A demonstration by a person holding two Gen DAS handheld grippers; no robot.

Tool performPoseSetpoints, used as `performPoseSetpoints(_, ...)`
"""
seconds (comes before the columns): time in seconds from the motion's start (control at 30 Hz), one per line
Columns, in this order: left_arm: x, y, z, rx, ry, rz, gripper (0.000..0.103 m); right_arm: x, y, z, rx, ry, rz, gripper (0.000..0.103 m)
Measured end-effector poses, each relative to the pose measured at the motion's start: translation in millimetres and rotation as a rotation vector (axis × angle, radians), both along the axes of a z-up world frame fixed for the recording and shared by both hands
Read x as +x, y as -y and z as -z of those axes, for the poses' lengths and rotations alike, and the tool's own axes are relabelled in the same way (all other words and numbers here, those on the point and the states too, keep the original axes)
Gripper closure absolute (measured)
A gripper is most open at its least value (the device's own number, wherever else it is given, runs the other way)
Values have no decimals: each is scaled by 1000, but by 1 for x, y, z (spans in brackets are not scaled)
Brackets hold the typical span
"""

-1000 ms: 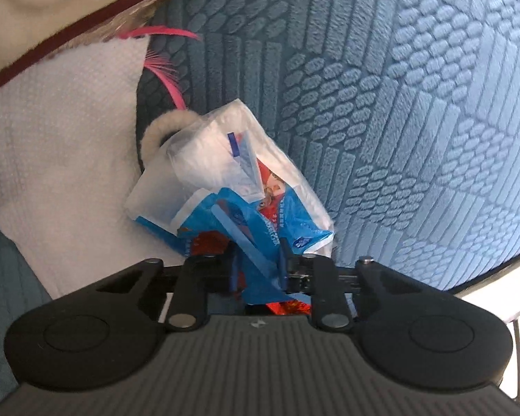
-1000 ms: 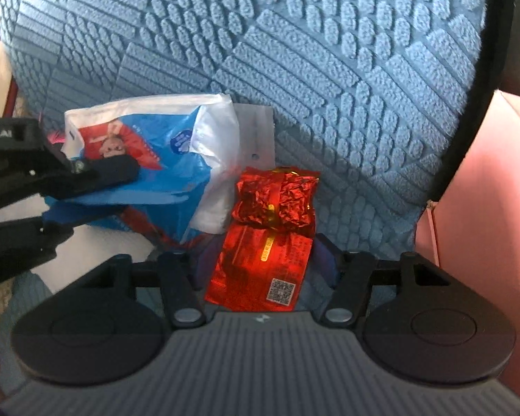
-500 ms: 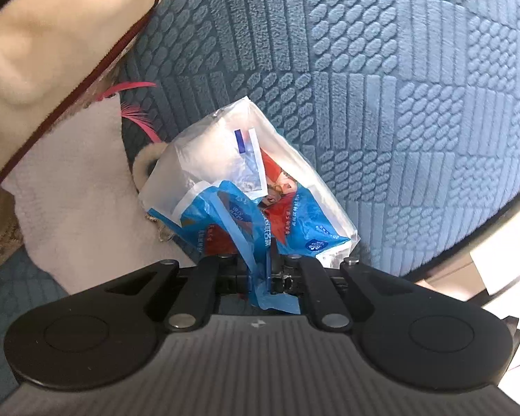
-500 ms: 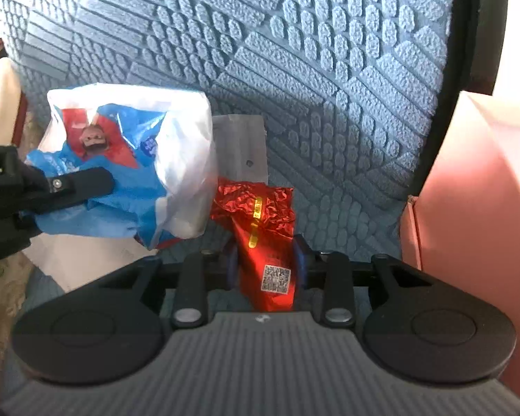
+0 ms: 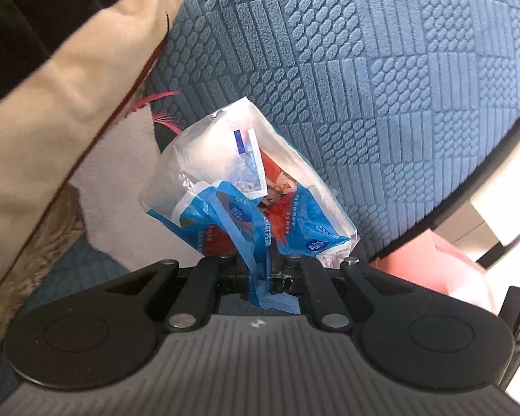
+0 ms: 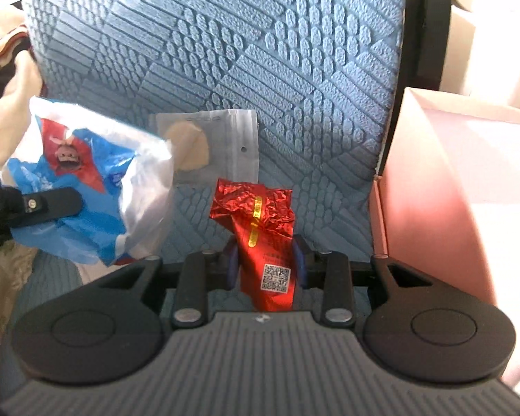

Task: Organize soft objects
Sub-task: 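Lift the tissue pack with the left gripper while the right gripper lifts the red candy, then lower the tissue pack and open the left gripper while the right gripper holds the red candy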

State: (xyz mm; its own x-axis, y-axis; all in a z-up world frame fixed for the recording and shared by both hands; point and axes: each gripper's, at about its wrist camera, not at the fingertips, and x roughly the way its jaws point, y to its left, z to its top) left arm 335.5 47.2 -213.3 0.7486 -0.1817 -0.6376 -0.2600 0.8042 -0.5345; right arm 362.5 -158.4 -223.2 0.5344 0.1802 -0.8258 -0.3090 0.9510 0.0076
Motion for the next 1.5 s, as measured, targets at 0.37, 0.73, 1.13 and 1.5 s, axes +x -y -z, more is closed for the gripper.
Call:
performPoseSetpoints(0.37, -30, 13, 4, 68, -53, 54, 95, -30, 12, -24, 4, 42, -18, 68)
performPoseSetpoints(0.73, -56, 28, 0, 123, -111, 97, 95, -58, 24, -32, 10, 58, -17, 68)
performPoseSetpoints(1.13, -89, 46, -14, 202, -98, 127, 95, -101, 28, -45, -29, 100, -61, 68)
performPoseSetpoints(1.5, -120, 47, -19, 207, -99, 117, 95, -142, 37, -54, -32, 122, -68, 68)
